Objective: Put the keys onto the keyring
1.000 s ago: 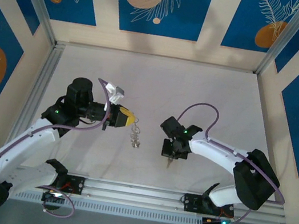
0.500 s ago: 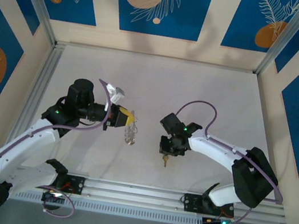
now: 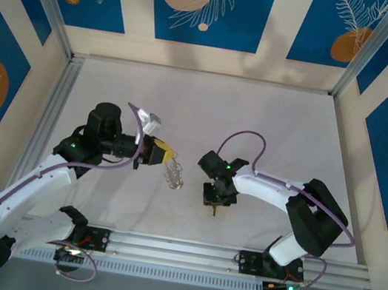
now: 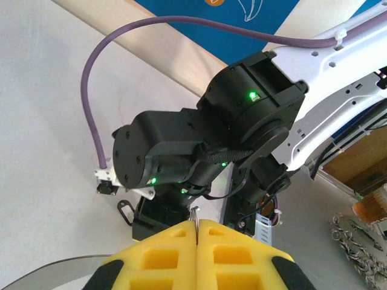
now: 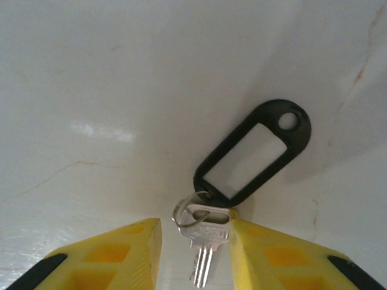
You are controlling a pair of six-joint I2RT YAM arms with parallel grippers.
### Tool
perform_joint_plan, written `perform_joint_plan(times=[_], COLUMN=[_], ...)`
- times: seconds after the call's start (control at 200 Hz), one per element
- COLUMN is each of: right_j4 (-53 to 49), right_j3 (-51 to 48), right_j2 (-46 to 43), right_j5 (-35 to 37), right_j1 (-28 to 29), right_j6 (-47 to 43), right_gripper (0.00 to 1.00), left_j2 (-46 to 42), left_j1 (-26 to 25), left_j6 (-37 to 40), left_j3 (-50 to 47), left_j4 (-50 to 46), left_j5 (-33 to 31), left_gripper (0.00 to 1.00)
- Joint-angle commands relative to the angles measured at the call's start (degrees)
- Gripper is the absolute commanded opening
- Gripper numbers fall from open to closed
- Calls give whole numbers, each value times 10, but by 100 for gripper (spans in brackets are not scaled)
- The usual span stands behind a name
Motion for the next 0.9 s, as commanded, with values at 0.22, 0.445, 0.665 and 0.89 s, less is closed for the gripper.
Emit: perform_joint_plan(times=[0.22,0.445,0.665,0.89], right_j4=[-63,-70,-72,-75], right_j3=[60,65,67,68], right_j2=[48,65,69,60], right_j5=[77,91,97,99], right_j1=[36,40,42,46], right_j6=[-9,-8,-10,-11], right_gripper=[32,26,15,3], left_j2=[-12,-13,-11,-10], left_j1=[10,12,14,14], left_j6=[2,3,1,-1], left_j3=[-3,-3,-3,-4], left_j4=[10,10,14,14], left_j5=[4,6,7,7], left_gripper=[0,0,0,0])
